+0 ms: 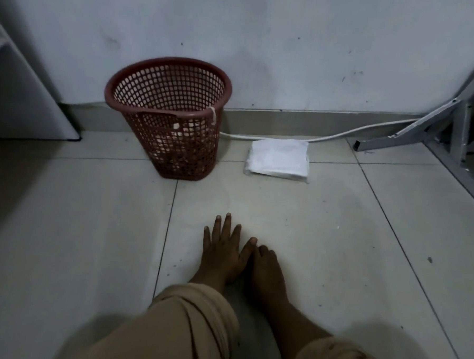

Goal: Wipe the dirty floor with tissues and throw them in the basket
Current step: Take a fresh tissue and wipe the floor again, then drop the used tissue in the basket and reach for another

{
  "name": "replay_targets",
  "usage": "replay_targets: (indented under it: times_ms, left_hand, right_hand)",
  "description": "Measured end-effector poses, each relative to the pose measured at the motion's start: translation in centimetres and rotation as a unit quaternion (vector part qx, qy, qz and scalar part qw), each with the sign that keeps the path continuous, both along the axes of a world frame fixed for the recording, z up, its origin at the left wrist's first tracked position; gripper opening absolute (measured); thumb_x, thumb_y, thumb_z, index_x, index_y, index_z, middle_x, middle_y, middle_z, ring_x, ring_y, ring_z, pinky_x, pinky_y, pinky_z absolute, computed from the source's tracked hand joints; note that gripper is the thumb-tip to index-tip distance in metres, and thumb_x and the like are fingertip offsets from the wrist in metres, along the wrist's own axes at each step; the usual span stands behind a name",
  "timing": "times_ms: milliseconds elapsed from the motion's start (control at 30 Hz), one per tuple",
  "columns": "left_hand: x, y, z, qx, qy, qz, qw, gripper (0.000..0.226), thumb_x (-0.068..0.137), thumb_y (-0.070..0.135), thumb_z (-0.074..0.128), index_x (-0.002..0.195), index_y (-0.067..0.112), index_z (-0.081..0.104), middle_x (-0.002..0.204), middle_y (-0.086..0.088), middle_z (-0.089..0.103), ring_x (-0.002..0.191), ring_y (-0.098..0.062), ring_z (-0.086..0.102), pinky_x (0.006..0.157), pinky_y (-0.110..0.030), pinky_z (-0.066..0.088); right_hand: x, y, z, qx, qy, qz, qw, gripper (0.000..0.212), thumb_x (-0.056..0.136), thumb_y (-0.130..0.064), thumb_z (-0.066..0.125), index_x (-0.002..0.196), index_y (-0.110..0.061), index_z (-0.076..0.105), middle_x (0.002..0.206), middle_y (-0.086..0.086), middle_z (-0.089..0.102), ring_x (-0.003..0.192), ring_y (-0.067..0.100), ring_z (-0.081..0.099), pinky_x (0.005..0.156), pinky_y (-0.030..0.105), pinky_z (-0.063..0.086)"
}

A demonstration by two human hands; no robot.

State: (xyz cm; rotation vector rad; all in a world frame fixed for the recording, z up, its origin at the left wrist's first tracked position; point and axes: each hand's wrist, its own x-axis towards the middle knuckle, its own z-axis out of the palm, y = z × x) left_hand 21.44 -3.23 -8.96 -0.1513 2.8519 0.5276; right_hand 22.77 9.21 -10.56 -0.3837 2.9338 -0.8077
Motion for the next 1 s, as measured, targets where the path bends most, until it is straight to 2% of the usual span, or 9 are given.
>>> replay_targets:
  times_ms: [167,300,400,500,567,700,767,867,1000]
  left_hand:
    - [-1.7,-1.7,3.7,-0.004,0.035,-0.031,0.999,0.064,0.1,0.056,0.016,0.15,0.021,0.033,0.164,-0.002,0.008,0.151,-0.018,-0.001,0.121,-0.045,-0.002]
    - [-4.3,-3.8,8.1,-0.039,0.085,-0.069,0.993,0.054,0.101,0.046,0.035,0.148,0.021,0.036,0.161,-0.003,0.024,0.143,-0.023,0.03,0.115,-0.038,0.024]
    - [-6.2,-5.3,12.0,-0.049,0.138,-0.063,0.987,0.053,0.099,0.042,0.042,0.147,0.02,0.036,0.152,-0.003,0.038,0.134,-0.024,0.04,0.107,-0.037,0.035]
    - [-7.3,-6.6,15.4,-0.079,0.173,-0.066,0.98,0.051,0.097,0.041,0.046,0.144,0.022,0.04,0.145,-0.001,0.046,0.128,-0.023,0.045,0.102,-0.038,0.042]
    - [-7.8,-7.6,17.4,-0.091,0.193,-0.074,0.974,0.049,0.096,0.039,0.047,0.142,0.022,0.043,0.141,-0.001,0.051,0.125,-0.021,0.048,0.101,-0.037,0.044]
    - [-8.6,-9.5,21.2,-0.114,0.243,-0.083,0.96,0.047,0.095,0.036,0.048,0.139,0.018,0.048,0.139,-0.004,0.054,0.125,-0.023,0.05,0.103,-0.036,0.043]
    - [-9.0,-10.2,22.8,-0.116,0.266,-0.071,0.954,0.045,0.096,0.035,0.047,0.138,0.018,0.048,0.134,-0.004,0.058,0.12,-0.023,0.053,0.098,-0.035,0.044]
    - [-9.6,-11.5,24.6,-0.123,0.268,-0.057,0.954,0.042,0.094,0.035,0.048,0.133,0.019,0.051,0.128,-0.002,0.058,0.114,-0.021,0.053,0.092,-0.037,0.048]
    - [-10.2,-12.9,25.7,-0.14,0.215,-0.03,0.966,0.063,0.091,0.037,0.052,0.149,0.022,0.03,0.148,-0.001,0.041,0.129,-0.023,0.043,0.102,-0.042,0.044]
  right_hand:
    - [-5.6,-1.8,3.7,-0.022,-0.006,-0.085,0.996,0.015,0.094,-0.017,0.052,0.106,-0.018,0.062,0.105,0.007,0.064,0.1,0.025,0.051,0.077,0.033,0.045]
    - [-9.5,-3.4,8.8,-0.14,-0.026,-0.133,0.981,0.025,0.089,-0.004,0.053,0.089,-0.027,0.064,0.083,-0.009,0.062,0.099,0.021,0.052,0.072,0.029,0.044]
    - [-12.1,-4.5,13.0,-0.183,-0.003,-0.124,0.975,0.029,0.086,0.0,0.055,0.083,-0.027,0.065,0.077,-0.013,0.067,0.093,0.019,0.06,0.075,0.03,0.05]
    - [-14.0,-5.8,16.5,-0.227,0.029,-0.119,0.966,0.018,0.088,-0.006,0.061,0.086,-0.023,0.065,0.091,-0.004,0.07,0.085,0.016,0.065,0.073,0.028,0.05]
    - [-14.8,-6.8,18.4,-0.233,0.062,-0.129,0.962,0.011,0.089,-0.01,0.064,0.091,-0.021,0.066,0.1,-0.001,0.066,0.086,0.018,0.065,0.078,0.03,0.051]
    - [-16.0,-9.4,22.3,-0.283,0.098,-0.131,0.945,0.01,0.087,-0.01,0.068,0.093,-0.019,0.066,0.099,0.002,0.066,0.088,0.02,0.064,0.078,0.031,0.053]
    - [-16.6,-10.6,24.0,-0.315,0.103,-0.123,0.935,0.01,0.084,-0.01,0.069,0.089,-0.018,0.065,0.095,0.002,0.067,0.087,0.02,0.064,0.078,0.033,0.055]
    - [-17.3,-12.4,26.0,-0.35,0.098,-0.114,0.924,0.015,0.085,-0.005,0.063,0.092,-0.019,0.066,0.099,0.003,0.069,0.089,0.02,0.065,0.082,0.038,0.056]
    - [-17.6,-13.5,27.1,-0.361,0.054,-0.082,0.927,0.037,0.088,0.001,0.053,0.112,-0.024,0.065,0.111,0.0,0.069,0.097,0.016,0.064,0.089,0.038,0.056]
